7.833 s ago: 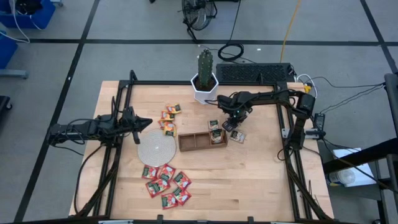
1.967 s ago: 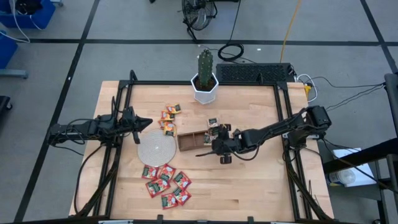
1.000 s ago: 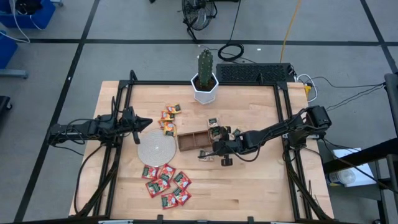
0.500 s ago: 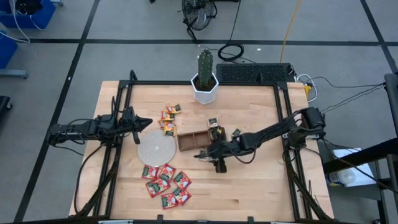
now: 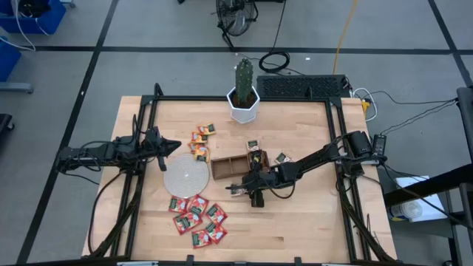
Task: Pick & Place Tea
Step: Put the brown tea bag into the right section of the wooden organizer
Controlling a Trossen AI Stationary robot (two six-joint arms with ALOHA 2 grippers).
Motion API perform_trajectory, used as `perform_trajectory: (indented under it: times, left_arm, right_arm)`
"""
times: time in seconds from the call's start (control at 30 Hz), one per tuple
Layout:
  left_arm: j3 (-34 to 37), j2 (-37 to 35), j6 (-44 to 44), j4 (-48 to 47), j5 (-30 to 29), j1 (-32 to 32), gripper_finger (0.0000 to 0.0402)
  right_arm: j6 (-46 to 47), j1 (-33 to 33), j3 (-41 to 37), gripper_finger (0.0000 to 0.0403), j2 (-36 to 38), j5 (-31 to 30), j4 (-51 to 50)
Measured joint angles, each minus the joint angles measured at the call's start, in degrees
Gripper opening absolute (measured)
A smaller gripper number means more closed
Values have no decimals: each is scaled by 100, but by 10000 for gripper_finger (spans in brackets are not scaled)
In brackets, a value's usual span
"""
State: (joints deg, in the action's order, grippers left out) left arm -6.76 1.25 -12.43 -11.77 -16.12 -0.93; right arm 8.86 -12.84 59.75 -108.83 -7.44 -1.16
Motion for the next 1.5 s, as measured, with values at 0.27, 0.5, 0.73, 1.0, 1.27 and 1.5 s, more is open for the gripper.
perform_trajectory:
  times: [0.27,0.5,0.73,1.0,1.27,1.5]
  left_arm:
    - [-1,0,0,-2,0,0,21]
    - [0,-2,0,-2,0,0,21]
    - [-2,0,0,-2,0,0,21]
    - [0,0,0,0,0,0,21]
    - [-1,0,0,-1,0,0,21]
    - [-1,-1,0,4,0,0,21]
  right_arm:
    - [-209,-158,-17,110,45,17,183]
    - [-519,-318,-17,9,47,9,299]
    - [-616,-563,-19,1,212,-410,201]
    - [-117,-1128,-17,1,1055,-4027,-209]
    - [3104,-1307,-68,0,811,-5845,-1749]
    - [4360,-962,-731,0,657,-5454,-1367]
